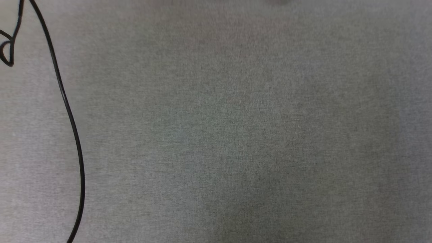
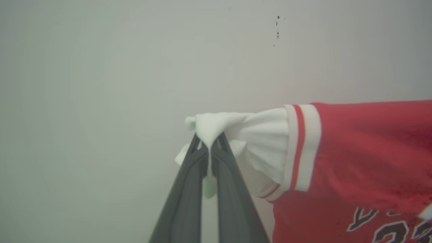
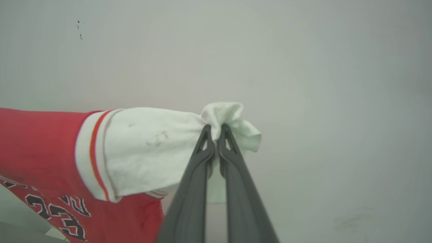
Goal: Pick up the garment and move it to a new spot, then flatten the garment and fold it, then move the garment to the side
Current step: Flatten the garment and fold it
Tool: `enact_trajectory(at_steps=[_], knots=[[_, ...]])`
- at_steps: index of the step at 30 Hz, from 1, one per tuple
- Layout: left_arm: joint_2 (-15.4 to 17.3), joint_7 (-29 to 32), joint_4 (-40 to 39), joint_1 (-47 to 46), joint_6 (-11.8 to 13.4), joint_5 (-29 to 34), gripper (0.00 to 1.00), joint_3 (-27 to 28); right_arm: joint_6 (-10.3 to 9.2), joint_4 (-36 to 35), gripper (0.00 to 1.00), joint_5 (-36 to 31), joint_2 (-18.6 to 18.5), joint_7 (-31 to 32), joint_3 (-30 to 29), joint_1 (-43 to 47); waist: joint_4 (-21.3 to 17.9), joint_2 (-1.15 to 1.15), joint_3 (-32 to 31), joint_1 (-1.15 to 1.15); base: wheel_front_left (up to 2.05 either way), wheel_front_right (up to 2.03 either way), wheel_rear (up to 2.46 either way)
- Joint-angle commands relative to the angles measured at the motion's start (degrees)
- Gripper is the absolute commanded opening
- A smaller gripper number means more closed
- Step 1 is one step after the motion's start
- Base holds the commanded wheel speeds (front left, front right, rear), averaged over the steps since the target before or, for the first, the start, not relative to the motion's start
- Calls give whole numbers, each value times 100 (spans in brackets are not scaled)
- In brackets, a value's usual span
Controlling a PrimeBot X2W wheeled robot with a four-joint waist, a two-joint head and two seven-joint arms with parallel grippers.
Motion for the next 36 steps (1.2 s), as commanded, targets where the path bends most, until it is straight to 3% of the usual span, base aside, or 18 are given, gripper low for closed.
enact_trajectory(at_steps=[1,8,16,24,36], knots=[[13,-26,104,-111,-23,15,0,12,-10,162,0,-21,52,-97,60,-152,-55,0,220,-1,0,0,0],[-239,61,661,175,-281,-267,0,-12,-9,980,0,156,180,-455,420,-300,-28,0,519,-1,0,0,0],[-555,166,1287,950,-780,-777,0,89,-9,1608,0,730,137,-801,828,497,117,0,520,-1,0,0,0],[-759,-171,1688,2612,-1092,-1042,0,-68,-10,1448,0,1436,-153,-1201,1257,2563,228,0,-85,-1,0,0,0],[-759,-728,1324,5278,-1130,-1540,0,-25,-11,185,0,2047,-736,-1136,1335,5833,204,0,-1485,-1,0,0,0]])
